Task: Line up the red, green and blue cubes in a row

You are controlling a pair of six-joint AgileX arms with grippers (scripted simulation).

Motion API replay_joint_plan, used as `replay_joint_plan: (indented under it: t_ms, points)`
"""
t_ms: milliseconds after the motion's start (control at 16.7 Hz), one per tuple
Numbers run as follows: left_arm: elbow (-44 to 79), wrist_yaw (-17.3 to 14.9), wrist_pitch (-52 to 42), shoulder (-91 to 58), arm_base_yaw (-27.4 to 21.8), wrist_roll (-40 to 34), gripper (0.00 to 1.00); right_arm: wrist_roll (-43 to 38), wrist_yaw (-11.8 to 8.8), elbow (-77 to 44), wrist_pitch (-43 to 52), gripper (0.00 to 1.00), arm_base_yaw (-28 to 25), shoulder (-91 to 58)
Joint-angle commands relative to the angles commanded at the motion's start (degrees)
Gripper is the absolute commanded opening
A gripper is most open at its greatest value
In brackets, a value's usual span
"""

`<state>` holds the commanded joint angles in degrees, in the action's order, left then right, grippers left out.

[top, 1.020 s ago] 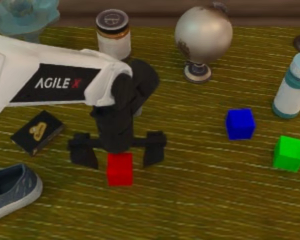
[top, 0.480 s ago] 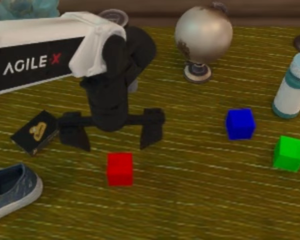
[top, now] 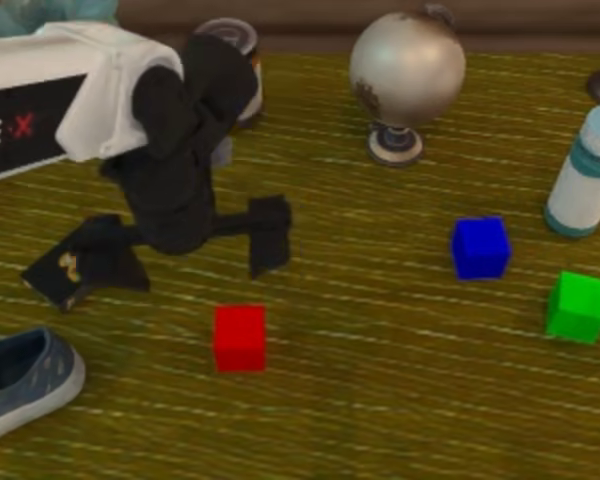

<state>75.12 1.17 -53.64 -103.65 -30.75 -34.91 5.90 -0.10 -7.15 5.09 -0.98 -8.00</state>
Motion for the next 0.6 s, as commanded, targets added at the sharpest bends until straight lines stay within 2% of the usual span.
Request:
replay_joint_plan:
  t_ms: [300,600]
  points:
    - [-17.3,0.5,11.0,22.7,8.8,3.1,1.00,13.0,0.1,-15.4,11.4,1.00,-1.8,-21.6]
    - [-39.9,0.6,24.4,51.7,18.6,10.7,1.00,28.8,0.2,-33.5,25.8,1.00,-4.1,-51.5]
